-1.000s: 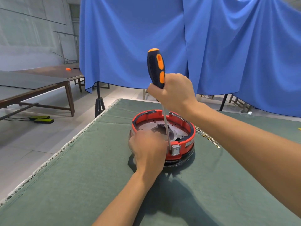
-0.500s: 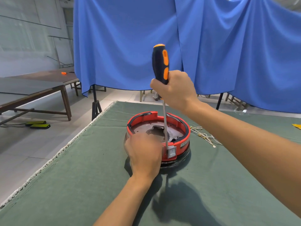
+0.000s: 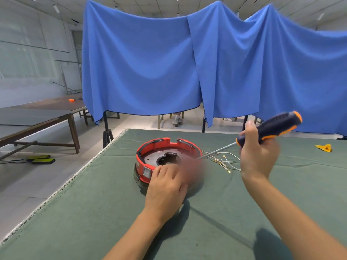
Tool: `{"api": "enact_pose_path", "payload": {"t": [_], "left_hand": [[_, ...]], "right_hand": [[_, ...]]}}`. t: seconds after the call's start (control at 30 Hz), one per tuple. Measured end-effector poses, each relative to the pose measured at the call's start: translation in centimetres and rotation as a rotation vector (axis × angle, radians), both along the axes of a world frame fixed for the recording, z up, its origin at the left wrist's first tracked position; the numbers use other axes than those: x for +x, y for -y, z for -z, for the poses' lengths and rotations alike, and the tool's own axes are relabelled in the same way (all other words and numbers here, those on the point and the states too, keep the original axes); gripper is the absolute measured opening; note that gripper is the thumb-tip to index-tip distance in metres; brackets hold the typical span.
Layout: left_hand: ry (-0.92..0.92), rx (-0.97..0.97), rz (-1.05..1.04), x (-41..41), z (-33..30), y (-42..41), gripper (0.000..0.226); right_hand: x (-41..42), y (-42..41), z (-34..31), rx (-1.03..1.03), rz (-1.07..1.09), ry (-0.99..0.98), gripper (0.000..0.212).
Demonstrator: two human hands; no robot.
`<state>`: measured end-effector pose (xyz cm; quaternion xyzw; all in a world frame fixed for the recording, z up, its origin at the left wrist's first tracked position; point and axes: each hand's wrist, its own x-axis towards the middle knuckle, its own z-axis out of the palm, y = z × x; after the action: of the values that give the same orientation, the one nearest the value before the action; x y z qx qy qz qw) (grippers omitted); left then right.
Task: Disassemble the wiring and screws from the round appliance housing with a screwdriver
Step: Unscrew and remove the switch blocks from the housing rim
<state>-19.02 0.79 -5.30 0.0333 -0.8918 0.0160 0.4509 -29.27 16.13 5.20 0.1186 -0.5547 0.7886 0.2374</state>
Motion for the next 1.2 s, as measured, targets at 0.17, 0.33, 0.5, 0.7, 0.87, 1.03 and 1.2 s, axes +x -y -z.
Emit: {"api": "enact_pose_path", "payload": {"t": [0.17,0.33,0.5,0.7,0.87,1.03,1.2], "left_hand": [[0.052,-0.018,-0.071,-0.3,-0.1,-0.6,0.04],[0.001,-0.029,0.0,-0.4,0.2,-0.1,0.039],[-0.042,-0.047,0.062,-0.3,0.4,0.4,0.038],[-0.129,-0.003,0.204,-0.6,0.3,-0.2,0.029],[-0.243,0.579,0.235,0.0,-0.9,-2.3,0.024],[-0.22,1.574,0.411,-0.9,-3.0,-4.2,0.012],[-0.163,1.626,0.541,-2.2,-3.9,-6.3,0.013]], "right_hand": [[0.1,-0.4,4.7,-0.156,-0.008,0.246,0.038],[-0.3,-0.4,7.9,-0.231,0.002,0.481,0.038],[-1.0,-1.0,8.6,-0.234,0.004,0.535,0.04],[-0.9,-2.1,8.6,-0.243,-0.016,0.567,0.039],[-1.1,-3.3,7.1,-0.34,-0.026,0.525,0.033],[-0.9,-3.2,7.0,-0.366,-0.227,0.602,0.026],[-0.4,-1.7,6.9,-0.28,-0.533,0.762,0.021]]}}
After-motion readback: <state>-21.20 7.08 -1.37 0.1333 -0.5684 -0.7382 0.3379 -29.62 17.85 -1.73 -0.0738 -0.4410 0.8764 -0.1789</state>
